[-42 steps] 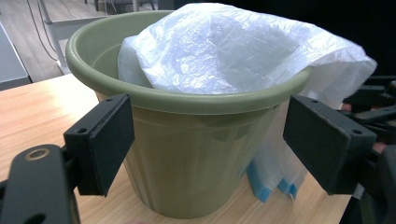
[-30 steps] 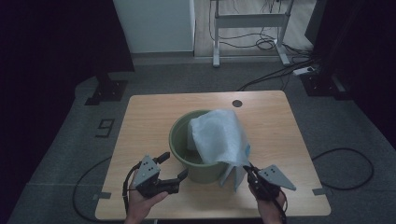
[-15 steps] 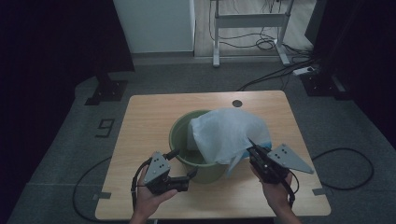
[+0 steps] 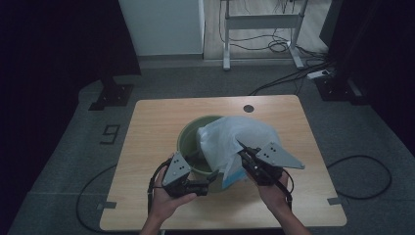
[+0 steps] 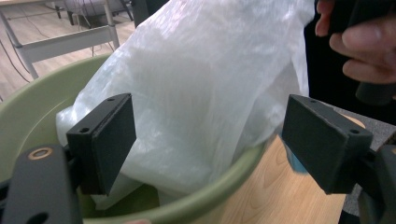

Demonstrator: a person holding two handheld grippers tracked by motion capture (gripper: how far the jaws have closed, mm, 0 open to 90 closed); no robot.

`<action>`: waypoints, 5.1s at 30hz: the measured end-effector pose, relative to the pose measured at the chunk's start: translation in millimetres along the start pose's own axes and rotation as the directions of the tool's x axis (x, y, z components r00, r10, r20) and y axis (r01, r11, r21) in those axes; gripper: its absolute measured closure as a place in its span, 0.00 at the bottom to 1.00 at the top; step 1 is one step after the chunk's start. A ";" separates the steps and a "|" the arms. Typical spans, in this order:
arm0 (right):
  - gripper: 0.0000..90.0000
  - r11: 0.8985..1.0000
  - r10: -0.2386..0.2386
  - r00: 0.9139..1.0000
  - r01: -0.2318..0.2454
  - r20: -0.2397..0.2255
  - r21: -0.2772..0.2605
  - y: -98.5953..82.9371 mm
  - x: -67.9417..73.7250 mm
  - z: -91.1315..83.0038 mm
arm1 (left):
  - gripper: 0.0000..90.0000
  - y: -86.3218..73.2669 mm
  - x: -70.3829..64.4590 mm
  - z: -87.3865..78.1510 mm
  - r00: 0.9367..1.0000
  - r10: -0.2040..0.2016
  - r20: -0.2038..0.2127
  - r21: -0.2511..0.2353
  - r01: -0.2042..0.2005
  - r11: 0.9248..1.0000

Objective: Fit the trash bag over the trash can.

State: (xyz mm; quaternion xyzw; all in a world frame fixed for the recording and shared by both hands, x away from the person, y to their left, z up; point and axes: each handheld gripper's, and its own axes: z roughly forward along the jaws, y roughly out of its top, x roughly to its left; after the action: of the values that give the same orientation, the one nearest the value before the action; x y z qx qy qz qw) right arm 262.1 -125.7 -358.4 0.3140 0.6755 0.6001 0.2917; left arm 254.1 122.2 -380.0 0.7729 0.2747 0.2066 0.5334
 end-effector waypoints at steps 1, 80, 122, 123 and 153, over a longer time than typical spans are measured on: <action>0.99 1.000 -0.002 1.000 0.002 -0.004 0.002 -0.3 0.7 0.6 | 0.20 1.5 0.0 1.8 1.000 0.002 -0.001 -0.001 -0.002 1.000; 0.57 0.993 0.098 0.991 -0.103 0.086 0.062 -105.1 17.9 -22.3 | 1.00 -0.2 53.1 -21.6 0.946 -0.307 -0.106 -0.138 0.292 0.946; 0.64 0.986 0.161 0.985 -0.157 -0.064 0.055 -89.7 -23.5 -17.5 | 0.99 -30.1 96.1 -34.3 0.900 -0.406 -0.157 -0.127 0.389 0.912; 0.68 0.986 0.160 0.984 -0.156 -0.073 0.056 -89.7 -23.7 -17.6 | 0.97 -29.5 96.3 -33.3 0.904 -0.407 -0.133 -0.108 0.395 0.913; 0.78 0.987 0.149 0.987 -0.145 -0.061 0.065 -83.7 -21.3 -20.2 | 0.32 -4.6 41.4 -66.5 0.992 -0.114 -0.050 -0.039 0.112 0.993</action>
State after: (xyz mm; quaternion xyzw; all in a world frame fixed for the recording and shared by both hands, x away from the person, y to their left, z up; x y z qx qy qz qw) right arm 253.7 -161.8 -439.0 0.3516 0.6776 0.6093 0.2145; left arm 244.1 197.5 -360.3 0.7407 0.3280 0.2010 0.5508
